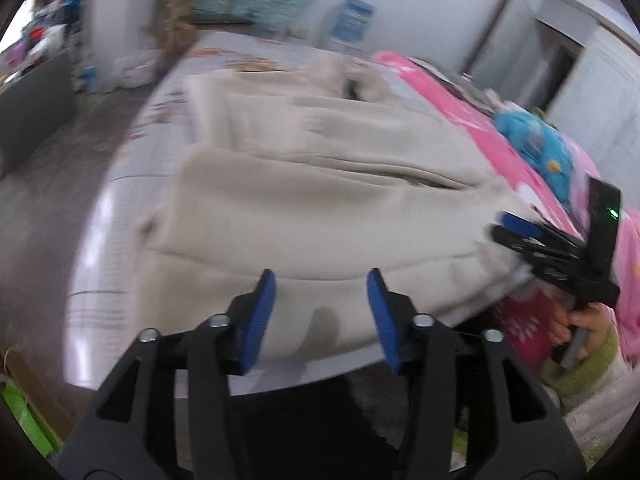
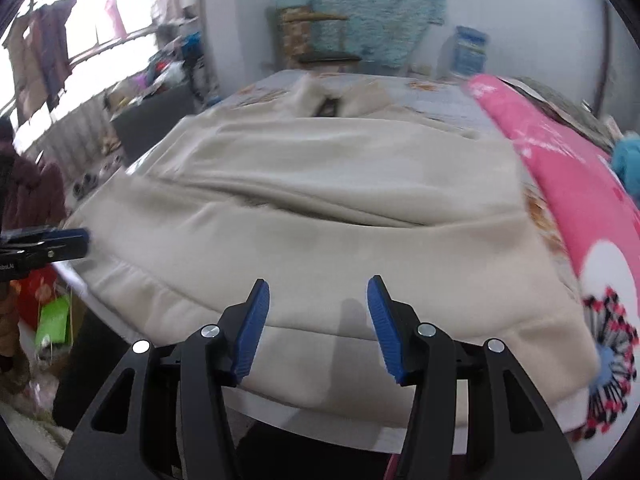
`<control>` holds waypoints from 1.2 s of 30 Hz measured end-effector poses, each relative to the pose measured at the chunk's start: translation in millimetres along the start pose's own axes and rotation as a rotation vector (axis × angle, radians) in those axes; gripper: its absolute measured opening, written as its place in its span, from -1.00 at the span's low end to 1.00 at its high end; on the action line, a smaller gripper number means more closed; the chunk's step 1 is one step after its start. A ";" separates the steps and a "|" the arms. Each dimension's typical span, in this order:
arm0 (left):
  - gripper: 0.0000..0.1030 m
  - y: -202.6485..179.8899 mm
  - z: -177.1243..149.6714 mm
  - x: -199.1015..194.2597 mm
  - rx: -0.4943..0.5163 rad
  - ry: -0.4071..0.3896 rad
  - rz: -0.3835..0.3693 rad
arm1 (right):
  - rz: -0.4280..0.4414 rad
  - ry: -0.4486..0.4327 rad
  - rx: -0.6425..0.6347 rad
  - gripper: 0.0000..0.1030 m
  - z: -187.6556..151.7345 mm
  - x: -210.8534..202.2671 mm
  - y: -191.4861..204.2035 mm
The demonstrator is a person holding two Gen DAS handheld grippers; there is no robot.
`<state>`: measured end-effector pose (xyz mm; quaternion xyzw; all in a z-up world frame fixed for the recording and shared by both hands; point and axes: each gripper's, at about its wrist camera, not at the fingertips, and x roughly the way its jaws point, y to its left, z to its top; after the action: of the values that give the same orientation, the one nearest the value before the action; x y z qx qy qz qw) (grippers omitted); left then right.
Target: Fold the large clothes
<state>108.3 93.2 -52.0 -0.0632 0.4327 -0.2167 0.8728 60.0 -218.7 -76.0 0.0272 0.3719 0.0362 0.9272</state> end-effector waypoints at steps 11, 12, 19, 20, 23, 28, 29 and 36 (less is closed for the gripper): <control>0.48 -4.1 30.7 2.5 -0.067 -0.032 0.064 | -0.014 0.003 0.111 0.43 20.2 2.8 -16.5; 0.49 -11.5 33.7 7.2 -0.044 -0.022 0.078 | -0.021 -0.007 0.106 0.48 24.0 1.2 -15.2; 0.63 -62.3 54.7 62.6 0.112 0.052 0.235 | -0.093 -0.015 0.073 0.66 36.7 13.2 -8.6; 0.64 -64.2 55.0 70.2 0.116 0.068 0.255 | -0.088 0.002 0.080 0.67 35.3 18.7 -9.3; 0.80 -70.7 50.5 85.3 0.156 0.056 0.338 | -0.107 0.104 0.094 0.75 25.5 48.8 -14.5; 0.87 -65.6 52.3 87.3 0.102 0.058 0.344 | -0.119 0.086 0.077 0.83 24.6 49.1 -13.1; 0.87 -65.9 52.3 87.9 0.106 0.057 0.348 | -0.119 0.088 0.075 0.84 24.4 49.9 -13.1; 0.87 -70.2 51.8 88.4 0.092 0.061 0.368 | -0.121 0.099 0.072 0.88 24.1 50.8 -12.9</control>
<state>173.1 -12.1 -63.5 0.0637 0.4529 -0.0749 0.8861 113.9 -227.7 -94.5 0.0361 0.4193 -0.0317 0.9066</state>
